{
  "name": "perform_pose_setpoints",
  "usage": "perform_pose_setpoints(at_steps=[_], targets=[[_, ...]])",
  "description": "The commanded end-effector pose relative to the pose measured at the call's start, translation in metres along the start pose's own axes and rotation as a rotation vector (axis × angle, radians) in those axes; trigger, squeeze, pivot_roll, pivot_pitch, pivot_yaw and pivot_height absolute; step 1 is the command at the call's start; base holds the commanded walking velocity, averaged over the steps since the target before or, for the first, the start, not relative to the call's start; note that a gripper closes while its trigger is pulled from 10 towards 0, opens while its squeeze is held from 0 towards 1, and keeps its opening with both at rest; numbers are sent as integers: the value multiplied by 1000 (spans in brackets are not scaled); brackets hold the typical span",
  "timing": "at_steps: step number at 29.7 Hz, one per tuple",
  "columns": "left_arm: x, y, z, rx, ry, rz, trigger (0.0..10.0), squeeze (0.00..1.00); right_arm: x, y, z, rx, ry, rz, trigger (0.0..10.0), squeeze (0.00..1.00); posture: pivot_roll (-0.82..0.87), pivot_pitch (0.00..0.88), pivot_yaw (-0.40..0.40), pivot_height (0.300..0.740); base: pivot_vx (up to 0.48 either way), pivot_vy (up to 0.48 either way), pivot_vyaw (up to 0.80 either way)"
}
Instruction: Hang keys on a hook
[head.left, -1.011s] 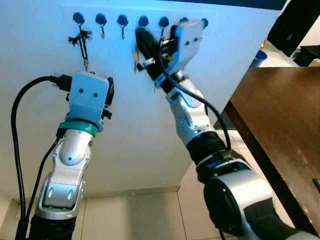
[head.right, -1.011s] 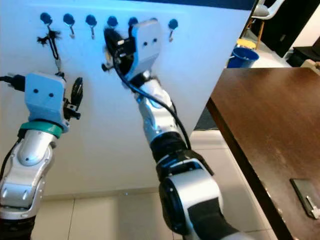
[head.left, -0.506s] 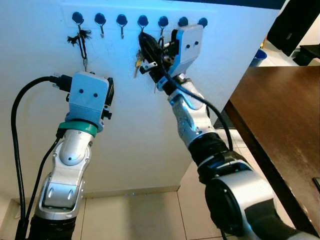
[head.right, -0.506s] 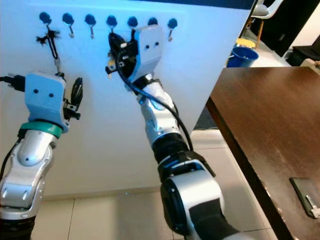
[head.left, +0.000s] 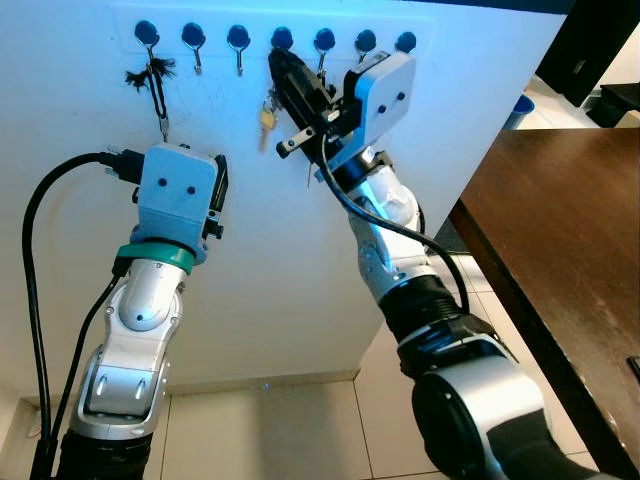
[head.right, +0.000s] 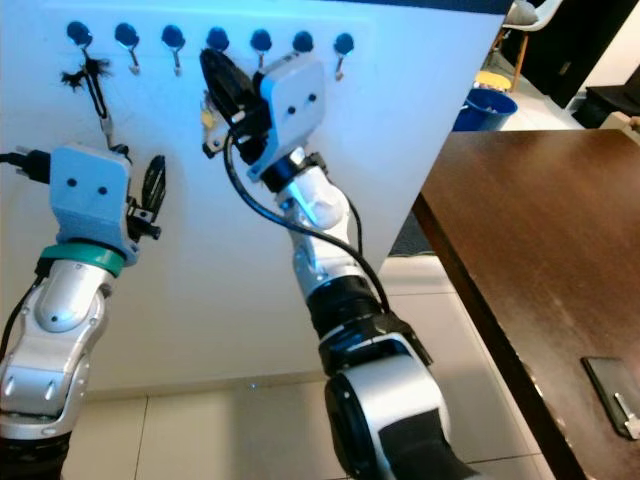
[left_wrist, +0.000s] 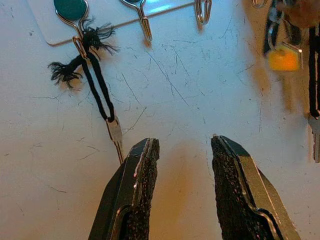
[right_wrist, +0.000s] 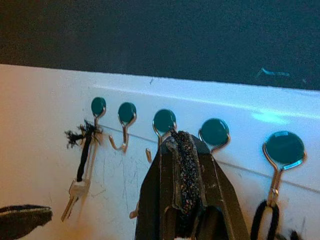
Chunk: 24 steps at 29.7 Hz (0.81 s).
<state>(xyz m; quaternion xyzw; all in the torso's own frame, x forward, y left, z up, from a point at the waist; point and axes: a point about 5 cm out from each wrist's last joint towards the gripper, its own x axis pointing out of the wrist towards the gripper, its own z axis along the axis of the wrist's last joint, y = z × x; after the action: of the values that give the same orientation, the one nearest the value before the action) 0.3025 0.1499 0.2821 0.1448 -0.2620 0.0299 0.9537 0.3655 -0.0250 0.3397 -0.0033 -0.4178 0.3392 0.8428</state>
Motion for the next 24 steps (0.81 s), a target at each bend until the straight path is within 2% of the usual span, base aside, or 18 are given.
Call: perform_pose_setpoints(at_steps=[1, 9, 16, 24], targets=[[-2, 0, -6, 9, 23, -7, 10000, 0, 0, 3, 0, -18, -4, 19, 10000, 0, 150, 159, 38, 740, 0, 0, 0], [-2, 0, -6, 9, 24, -8, 10000, 0, -4, 1, -3, -16, 9, -7, 10000, 0, 148, 163, 40, 740, 0, 0, 0], [-2, -1, -6, 9, 25, -11, 10000, 0, 10, -7, 10, -35, -34, -42, 10000, 0, 155, 166, 37, 740, 0, 0, 0], [-2, 0, -6, 10, 26, -9, 10000, 0, 15, -9, 14, -39, -44, -54, 10000, 0, 157, 168, 35, 740, 0, 0, 0]])
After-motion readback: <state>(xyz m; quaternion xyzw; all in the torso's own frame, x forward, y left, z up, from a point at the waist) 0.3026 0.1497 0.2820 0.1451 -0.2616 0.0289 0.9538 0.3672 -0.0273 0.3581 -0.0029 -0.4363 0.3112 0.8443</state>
